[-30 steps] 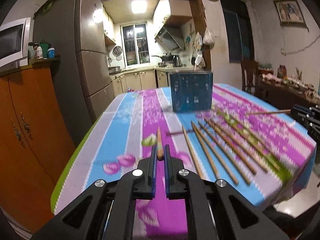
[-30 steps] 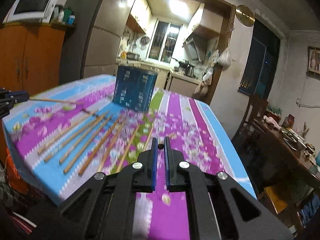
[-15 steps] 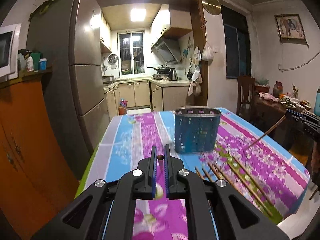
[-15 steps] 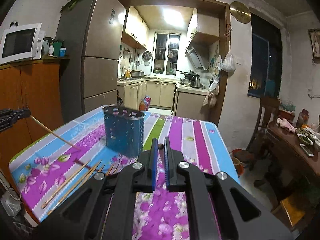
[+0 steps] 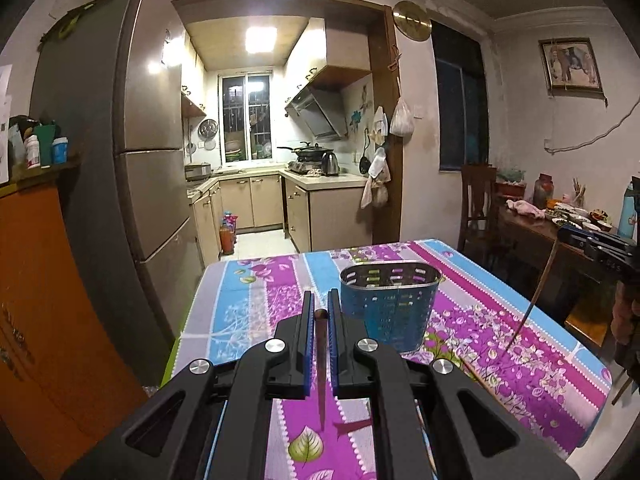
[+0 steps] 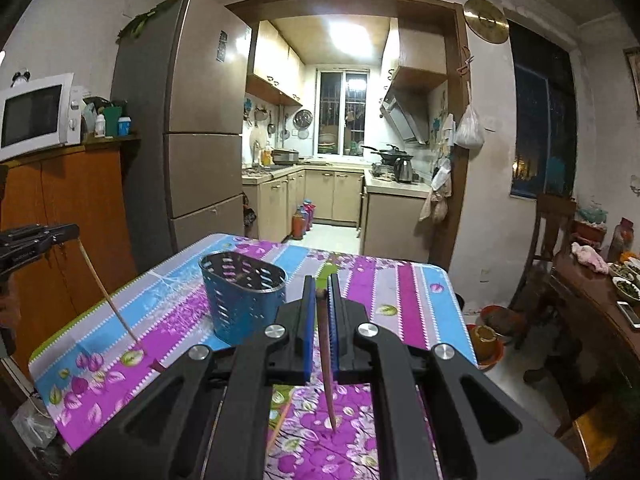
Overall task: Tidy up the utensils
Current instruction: 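Carry the left tool's chopstick into the blue holder while the right tool inserts its own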
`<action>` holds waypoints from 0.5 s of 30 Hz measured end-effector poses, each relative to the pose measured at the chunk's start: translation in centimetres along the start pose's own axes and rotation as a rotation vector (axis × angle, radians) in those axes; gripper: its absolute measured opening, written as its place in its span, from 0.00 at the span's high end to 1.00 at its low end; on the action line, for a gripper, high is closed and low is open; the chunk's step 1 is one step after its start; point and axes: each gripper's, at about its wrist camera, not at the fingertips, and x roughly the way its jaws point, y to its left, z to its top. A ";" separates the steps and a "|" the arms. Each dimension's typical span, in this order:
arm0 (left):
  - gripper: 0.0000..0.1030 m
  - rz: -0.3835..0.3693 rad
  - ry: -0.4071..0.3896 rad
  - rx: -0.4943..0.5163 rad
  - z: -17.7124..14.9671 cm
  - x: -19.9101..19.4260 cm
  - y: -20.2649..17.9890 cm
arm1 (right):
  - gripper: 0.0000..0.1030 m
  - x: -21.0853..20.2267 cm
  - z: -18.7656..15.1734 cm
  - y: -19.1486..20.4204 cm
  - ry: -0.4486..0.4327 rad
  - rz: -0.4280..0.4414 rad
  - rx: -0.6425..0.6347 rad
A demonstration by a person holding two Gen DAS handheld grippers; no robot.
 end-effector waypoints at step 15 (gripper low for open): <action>0.93 -0.057 -0.104 -0.004 4.5 -0.1 -1.8 | 0.96 0.3 4.4 2.2 -0.061 0.107 0.008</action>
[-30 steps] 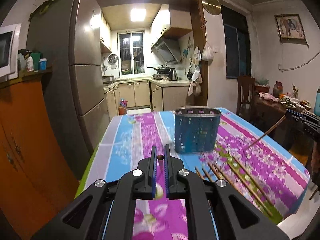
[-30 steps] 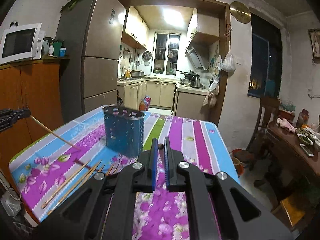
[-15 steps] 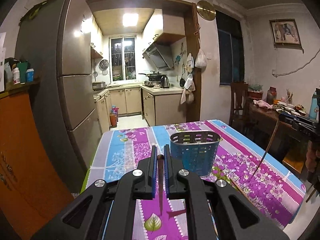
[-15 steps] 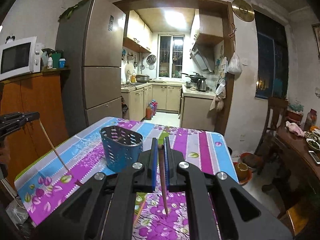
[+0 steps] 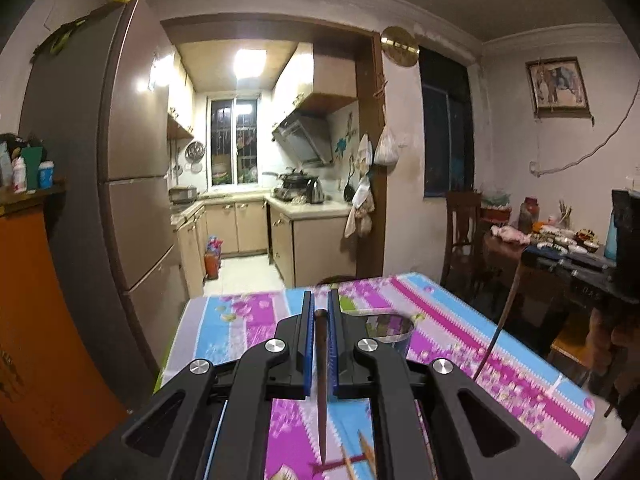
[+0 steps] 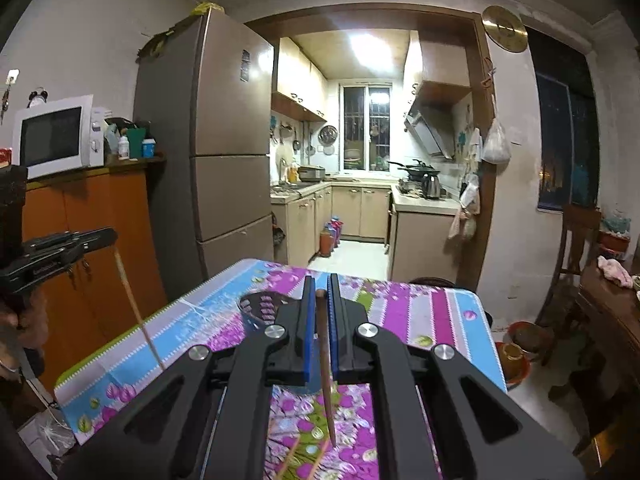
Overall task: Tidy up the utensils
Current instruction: 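Carry the left tool's chopstick into the blue holder while the right tool inserts its own, then open the left tool over the holder while the right tool releases its chopstick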
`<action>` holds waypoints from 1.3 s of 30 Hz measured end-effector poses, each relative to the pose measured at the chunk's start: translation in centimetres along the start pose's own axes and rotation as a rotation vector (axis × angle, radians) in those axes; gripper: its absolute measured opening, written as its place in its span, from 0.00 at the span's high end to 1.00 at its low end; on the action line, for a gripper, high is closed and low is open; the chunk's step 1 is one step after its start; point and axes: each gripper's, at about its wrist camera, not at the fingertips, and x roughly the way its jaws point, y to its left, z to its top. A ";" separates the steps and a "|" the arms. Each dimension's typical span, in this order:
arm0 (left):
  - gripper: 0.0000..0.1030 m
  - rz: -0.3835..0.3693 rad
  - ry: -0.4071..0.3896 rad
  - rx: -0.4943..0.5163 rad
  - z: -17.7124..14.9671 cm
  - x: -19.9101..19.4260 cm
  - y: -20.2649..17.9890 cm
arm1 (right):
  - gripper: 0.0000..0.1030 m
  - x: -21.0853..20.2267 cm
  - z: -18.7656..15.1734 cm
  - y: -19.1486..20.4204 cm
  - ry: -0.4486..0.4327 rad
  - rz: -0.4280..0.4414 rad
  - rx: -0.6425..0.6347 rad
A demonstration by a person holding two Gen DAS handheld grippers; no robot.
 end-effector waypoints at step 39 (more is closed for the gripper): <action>0.92 -0.001 -0.026 -0.200 1.3 18.1 4.8 | 0.90 14.8 1.9 -4.2 0.016 -0.048 0.276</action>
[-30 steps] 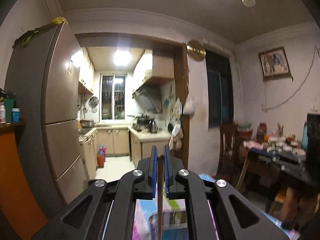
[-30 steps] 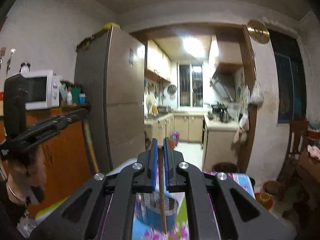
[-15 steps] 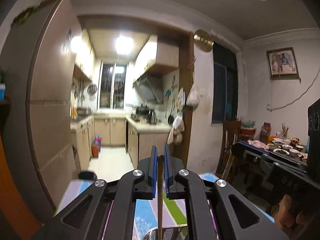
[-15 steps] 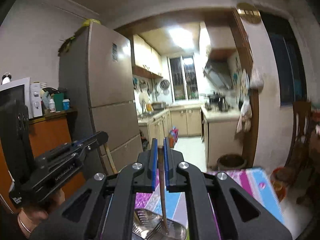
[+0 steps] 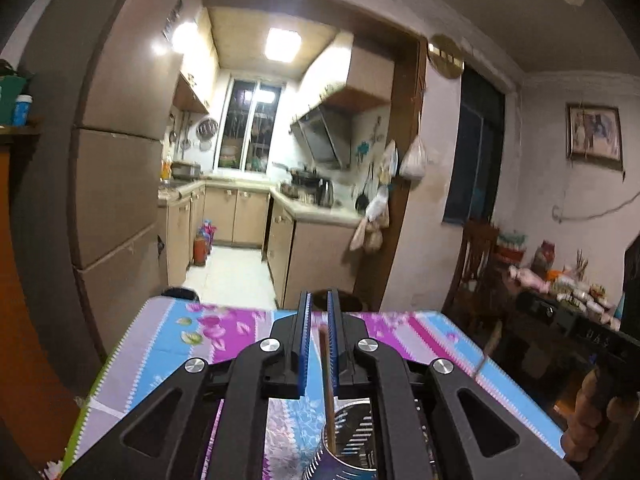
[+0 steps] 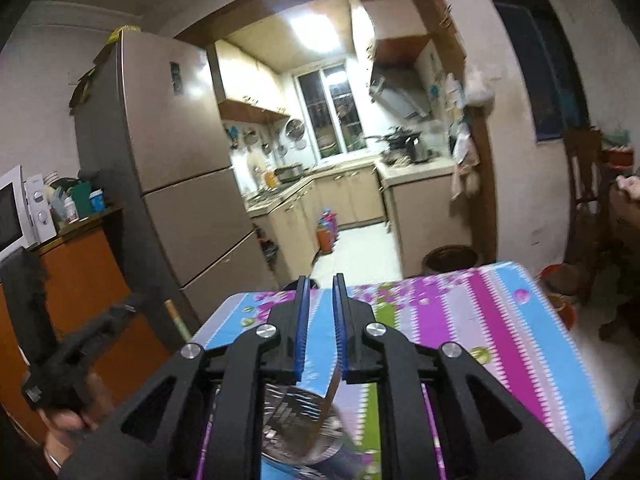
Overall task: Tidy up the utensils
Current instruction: 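Open the left tool over the holder while the right tool releases its chopstick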
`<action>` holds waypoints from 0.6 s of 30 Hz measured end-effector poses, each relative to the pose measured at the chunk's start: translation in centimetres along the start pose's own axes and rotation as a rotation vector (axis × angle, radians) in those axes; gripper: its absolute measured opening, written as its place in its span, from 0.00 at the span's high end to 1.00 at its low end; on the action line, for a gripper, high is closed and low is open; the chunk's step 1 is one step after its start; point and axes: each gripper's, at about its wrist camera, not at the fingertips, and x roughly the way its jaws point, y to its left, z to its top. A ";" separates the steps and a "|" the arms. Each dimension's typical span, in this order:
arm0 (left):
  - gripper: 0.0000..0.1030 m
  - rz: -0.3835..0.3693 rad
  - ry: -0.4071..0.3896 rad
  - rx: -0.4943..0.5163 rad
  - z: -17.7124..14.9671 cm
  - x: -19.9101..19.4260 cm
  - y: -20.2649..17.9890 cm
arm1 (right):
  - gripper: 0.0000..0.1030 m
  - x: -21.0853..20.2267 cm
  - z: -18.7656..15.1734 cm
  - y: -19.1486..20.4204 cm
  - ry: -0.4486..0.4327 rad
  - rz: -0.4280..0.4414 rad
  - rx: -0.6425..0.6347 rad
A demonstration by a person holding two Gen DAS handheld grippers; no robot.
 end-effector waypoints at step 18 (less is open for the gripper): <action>0.86 0.191 0.127 0.272 -10.5 -25.2 -0.2 | 0.41 -23.1 -11.5 -7.9 0.054 -0.248 -0.100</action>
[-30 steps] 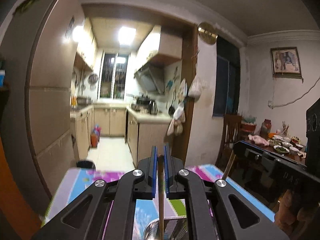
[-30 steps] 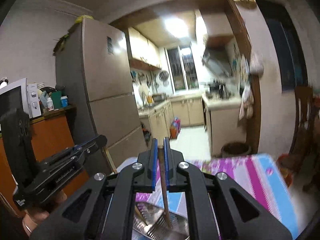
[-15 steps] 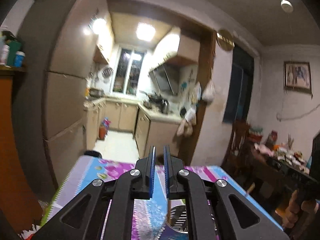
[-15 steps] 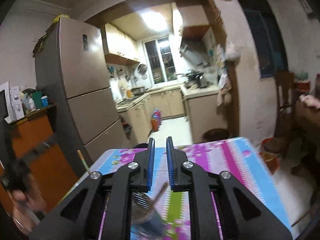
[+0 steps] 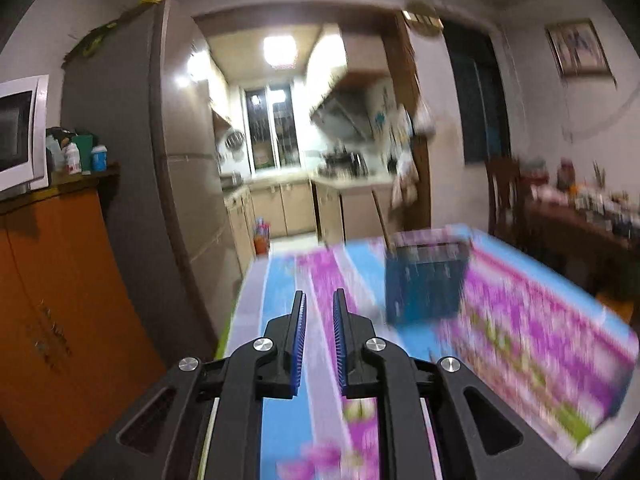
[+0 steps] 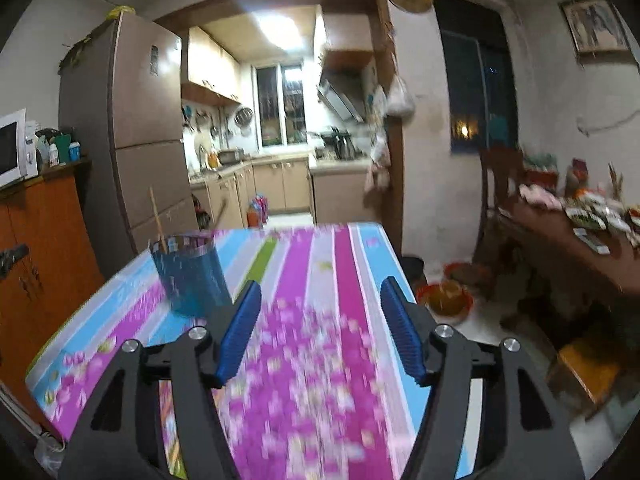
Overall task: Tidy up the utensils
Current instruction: 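Open the left tool over the holder while the right tool releases its chopstick, then move both tools back down to the remaining chopsticks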
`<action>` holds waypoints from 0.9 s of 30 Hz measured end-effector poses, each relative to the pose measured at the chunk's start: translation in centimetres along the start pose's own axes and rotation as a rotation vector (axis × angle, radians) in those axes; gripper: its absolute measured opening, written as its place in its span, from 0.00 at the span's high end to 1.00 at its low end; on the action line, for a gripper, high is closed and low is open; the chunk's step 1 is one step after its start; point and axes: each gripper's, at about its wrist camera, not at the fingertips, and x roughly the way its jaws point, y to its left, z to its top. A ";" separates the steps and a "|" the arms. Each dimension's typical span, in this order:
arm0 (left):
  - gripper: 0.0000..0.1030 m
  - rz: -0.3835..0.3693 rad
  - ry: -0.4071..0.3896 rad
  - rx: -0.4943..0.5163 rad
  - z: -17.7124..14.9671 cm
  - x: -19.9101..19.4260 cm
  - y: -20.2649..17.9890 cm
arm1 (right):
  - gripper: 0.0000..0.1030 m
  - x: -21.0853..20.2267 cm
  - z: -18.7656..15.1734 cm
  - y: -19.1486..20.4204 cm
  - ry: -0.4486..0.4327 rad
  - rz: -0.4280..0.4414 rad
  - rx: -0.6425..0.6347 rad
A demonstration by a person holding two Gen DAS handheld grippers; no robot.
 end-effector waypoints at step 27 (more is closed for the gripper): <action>0.85 -0.152 0.329 0.081 -16.2 -1.9 -12.2 | 0.60 -0.6 -16.2 12.3 0.266 0.171 -0.191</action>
